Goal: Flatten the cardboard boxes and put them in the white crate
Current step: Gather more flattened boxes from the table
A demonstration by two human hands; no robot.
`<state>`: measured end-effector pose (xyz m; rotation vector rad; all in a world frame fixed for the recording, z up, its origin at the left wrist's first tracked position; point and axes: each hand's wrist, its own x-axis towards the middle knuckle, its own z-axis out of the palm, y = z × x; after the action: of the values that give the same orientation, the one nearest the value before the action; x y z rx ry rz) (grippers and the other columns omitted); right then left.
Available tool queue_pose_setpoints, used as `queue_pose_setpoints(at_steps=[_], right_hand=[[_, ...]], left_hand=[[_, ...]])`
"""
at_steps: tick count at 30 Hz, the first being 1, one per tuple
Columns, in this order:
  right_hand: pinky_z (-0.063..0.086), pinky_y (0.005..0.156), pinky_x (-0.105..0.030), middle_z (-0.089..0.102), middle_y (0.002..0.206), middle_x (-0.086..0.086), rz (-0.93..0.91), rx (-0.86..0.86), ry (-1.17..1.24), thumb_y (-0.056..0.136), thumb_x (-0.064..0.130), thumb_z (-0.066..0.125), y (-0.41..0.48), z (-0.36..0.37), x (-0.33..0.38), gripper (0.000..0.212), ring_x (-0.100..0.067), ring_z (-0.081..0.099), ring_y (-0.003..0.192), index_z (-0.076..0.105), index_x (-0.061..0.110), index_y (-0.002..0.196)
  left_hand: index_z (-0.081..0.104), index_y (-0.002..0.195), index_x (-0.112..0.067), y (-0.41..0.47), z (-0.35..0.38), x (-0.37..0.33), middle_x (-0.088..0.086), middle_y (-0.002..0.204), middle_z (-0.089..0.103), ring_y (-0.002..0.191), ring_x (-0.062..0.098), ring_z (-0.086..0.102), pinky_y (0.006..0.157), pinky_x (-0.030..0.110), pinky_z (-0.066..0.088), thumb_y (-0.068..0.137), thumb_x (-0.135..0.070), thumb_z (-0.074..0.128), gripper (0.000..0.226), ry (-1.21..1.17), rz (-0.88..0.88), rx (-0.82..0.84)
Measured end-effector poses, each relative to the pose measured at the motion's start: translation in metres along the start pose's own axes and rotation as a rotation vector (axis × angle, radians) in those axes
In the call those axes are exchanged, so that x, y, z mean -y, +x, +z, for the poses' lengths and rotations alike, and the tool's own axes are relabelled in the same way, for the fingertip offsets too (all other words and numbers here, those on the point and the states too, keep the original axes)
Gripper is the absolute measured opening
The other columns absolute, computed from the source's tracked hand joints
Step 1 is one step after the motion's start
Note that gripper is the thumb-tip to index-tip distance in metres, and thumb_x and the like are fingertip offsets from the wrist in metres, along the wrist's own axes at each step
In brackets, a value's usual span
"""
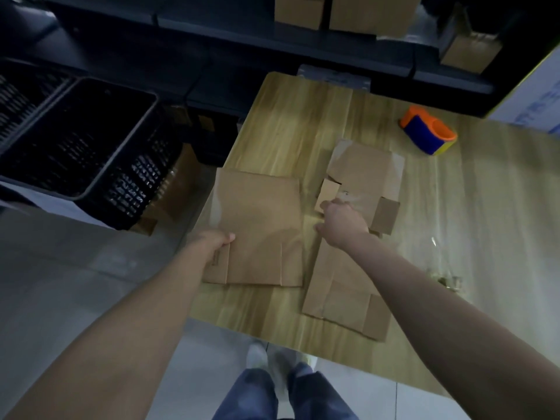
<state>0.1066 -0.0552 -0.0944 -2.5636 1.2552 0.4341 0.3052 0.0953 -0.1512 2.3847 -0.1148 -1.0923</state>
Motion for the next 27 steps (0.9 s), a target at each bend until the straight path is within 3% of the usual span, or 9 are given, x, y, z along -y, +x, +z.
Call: queue_pose_setpoints(at_steps=[4,8,13,17,19,21,23,27], right_hand=[[0.043,0.088,-0.041,0.051,0.122,-0.017,0.005,-0.022,0.034,0.092,0.027,0.054,0.009,-0.013,-0.008,0.037,-0.034,0.047,0.117,0.051,0.006,0.123],[0.045,0.087,-0.041,0.054,0.121,-0.016,0.064,-0.053,0.074,0.092,0.029,0.053,0.021,-0.027,-0.038,0.038,-0.034,0.050,0.113,0.051,0.008,0.124],[0.047,0.093,-0.044,0.044,0.133,-0.016,0.347,-0.074,0.333,0.092,0.032,0.056,0.048,-0.031,-0.103,0.052,-0.033,0.047,0.118,0.041,0.006,0.134],[0.047,0.094,-0.045,0.038,0.140,-0.016,0.593,0.014,0.627,0.087,0.039,0.062,0.071,-0.020,-0.141,0.071,-0.034,0.046,0.121,0.030,0.005,0.140],[0.050,0.085,-0.040,0.047,0.134,-0.016,0.677,0.033,0.869,0.083,0.039,0.067,0.081,-0.011,-0.151,0.074,-0.032,0.053,0.114,0.034,0.003,0.138],[0.052,0.086,-0.040,0.056,0.126,-0.016,0.703,0.060,1.026,0.079,0.039,0.072,0.091,-0.002,-0.156,0.075,-0.031,0.058,0.108,0.040,0.000,0.135],[0.052,0.091,-0.043,0.059,0.122,-0.015,0.732,0.066,1.076,0.075,0.040,0.077,0.102,0.004,-0.157,0.076,-0.031,0.059,0.107,0.045,0.000,0.131],[0.046,0.097,-0.046,0.052,0.130,-0.015,0.819,0.045,1.060,0.069,0.042,0.081,0.122,0.010,-0.158,0.091,-0.034,0.052,0.119,0.037,0.002,0.138]], left_hand=[[0.037,0.140,-0.002,-0.006,-0.017,-0.024,0.014,0.137,0.049,0.121,0.028,0.050,0.097,0.032,0.039,0.081,-0.009,0.073,0.070,-0.180,0.090,-0.041],[0.049,0.131,-0.006,-0.013,-0.032,-0.056,0.014,0.129,0.057,0.110,0.027,0.055,0.094,0.035,0.045,0.082,-0.005,0.070,0.054,-0.321,0.156,-0.046],[0.045,0.136,-0.011,-0.023,-0.015,-0.099,0.009,0.129,0.056,0.099,0.020,0.052,0.086,0.030,0.042,0.082,-0.009,0.071,0.059,-0.376,0.221,-0.002],[0.040,0.142,-0.013,-0.019,0.007,-0.113,0.007,0.134,0.053,0.111,0.024,0.053,0.094,0.035,0.042,0.082,-0.011,0.072,0.068,-0.346,0.202,0.060],[0.036,0.143,-0.015,-0.015,0.016,-0.114,0.006,0.137,0.051,0.117,0.026,0.050,0.097,0.036,0.039,0.082,-0.013,0.072,0.071,-0.328,0.175,0.060],[0.035,0.144,-0.015,-0.011,0.024,-0.113,0.006,0.137,0.050,0.118,0.027,0.049,0.095,0.035,0.038,0.082,-0.015,0.072,0.071,-0.317,0.152,0.046],[0.037,0.143,-0.013,-0.008,0.030,-0.113,0.007,0.137,0.050,0.118,0.028,0.049,0.092,0.035,0.037,0.082,-0.015,0.072,0.070,-0.289,0.137,0.009],[0.039,0.141,-0.012,-0.001,0.038,-0.113,0.009,0.136,0.050,0.120,0.030,0.048,0.102,0.043,0.038,0.082,-0.015,0.072,0.067,-0.260,0.115,-0.021]])
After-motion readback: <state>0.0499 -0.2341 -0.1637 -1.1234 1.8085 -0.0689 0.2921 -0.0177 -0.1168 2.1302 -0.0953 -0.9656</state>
